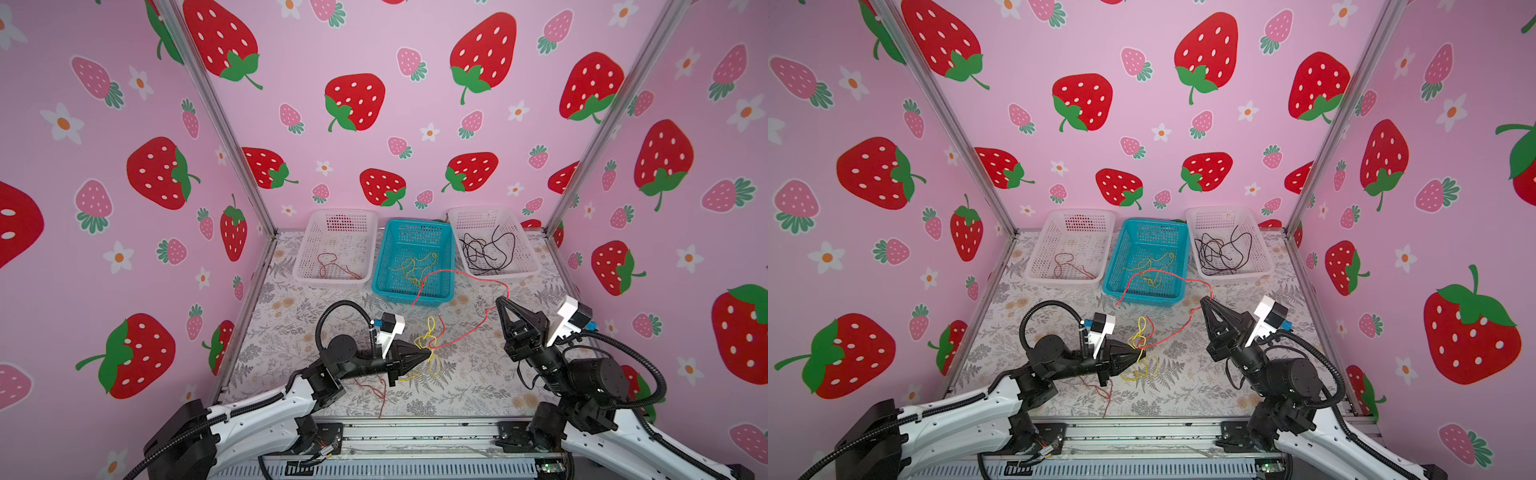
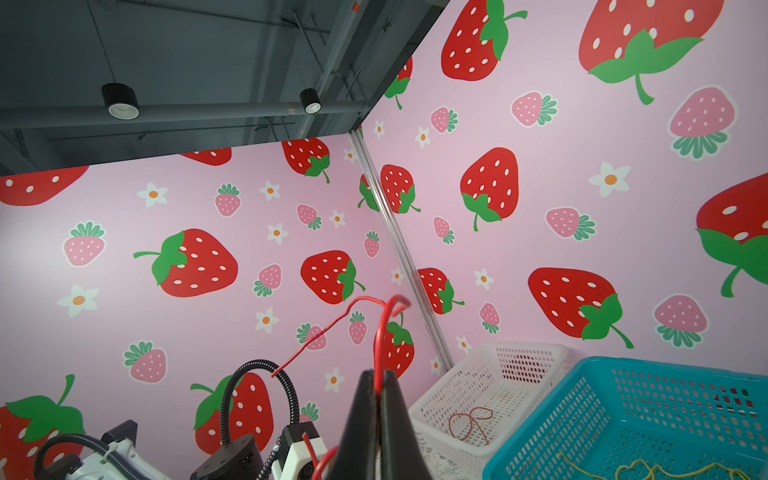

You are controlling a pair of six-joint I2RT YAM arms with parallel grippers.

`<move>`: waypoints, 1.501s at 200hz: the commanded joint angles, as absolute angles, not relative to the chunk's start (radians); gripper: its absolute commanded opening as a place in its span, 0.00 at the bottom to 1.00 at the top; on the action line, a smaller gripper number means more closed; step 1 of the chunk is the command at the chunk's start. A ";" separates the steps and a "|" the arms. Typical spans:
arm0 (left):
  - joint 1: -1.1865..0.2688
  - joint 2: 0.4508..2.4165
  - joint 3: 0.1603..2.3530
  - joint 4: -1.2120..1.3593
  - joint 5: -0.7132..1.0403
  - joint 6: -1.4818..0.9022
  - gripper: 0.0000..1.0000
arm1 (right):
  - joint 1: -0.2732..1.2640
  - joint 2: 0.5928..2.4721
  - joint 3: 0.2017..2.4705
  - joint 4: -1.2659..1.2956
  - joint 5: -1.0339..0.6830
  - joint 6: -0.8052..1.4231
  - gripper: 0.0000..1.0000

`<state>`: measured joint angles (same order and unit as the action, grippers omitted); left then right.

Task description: Untangle the cables

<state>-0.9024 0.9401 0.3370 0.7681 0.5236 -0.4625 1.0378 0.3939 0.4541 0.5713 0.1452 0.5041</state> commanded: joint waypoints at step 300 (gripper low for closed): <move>-0.614 0.868 0.640 -0.069 0.110 -0.362 0.00 | 1.036 0.220 0.570 -0.100 0.507 0.461 0.00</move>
<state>-0.6384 0.8131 0.4927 0.0387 0.1303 -0.4229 1.0378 0.2428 0.5980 -0.0505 0.4644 0.4309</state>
